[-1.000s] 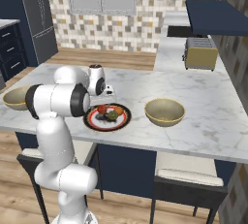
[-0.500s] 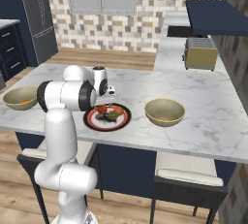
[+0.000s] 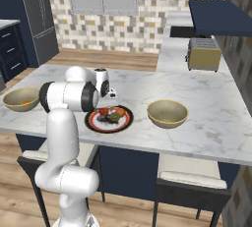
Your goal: Take the fruits from the plate on the dining counter and place two fruits in each bowl.
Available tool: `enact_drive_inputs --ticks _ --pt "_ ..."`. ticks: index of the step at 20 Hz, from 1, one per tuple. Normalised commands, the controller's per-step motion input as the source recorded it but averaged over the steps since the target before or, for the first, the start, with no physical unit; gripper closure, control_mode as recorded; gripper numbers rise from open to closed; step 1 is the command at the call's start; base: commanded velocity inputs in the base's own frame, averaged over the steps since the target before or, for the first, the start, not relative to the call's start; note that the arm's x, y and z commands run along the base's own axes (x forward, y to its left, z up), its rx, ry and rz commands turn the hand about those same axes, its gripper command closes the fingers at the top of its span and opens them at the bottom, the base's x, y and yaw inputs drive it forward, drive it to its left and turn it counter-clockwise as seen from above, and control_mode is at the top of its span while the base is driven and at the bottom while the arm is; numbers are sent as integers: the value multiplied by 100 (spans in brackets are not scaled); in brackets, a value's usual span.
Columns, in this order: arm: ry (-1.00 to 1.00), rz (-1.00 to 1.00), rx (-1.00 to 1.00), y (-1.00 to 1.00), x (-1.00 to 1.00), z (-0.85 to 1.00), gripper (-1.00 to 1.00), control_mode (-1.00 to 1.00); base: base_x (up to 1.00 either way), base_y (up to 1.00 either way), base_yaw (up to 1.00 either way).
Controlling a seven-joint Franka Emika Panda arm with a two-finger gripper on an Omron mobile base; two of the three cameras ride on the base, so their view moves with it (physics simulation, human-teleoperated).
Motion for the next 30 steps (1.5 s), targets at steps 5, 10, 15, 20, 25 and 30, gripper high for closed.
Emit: enact_drive_inputs --ticks 5,10,15,20,25,30 --pt "2 -4 0 0 -8 -15 100 -100 0 0 0" --pt "3 -2 4 1 3 3 100 -100 0 0 0" --pt "-1 -1 16 62 -33 67 100 -100 0 0 0" --pt "-6 0 0 100 -35 24 100 -100 0 0 0" --pt "-7 0 0 100 -19 29 100 -100 0 0 0" --pt "-9 0 0 100 -6 22 100 -100 0 0 0"
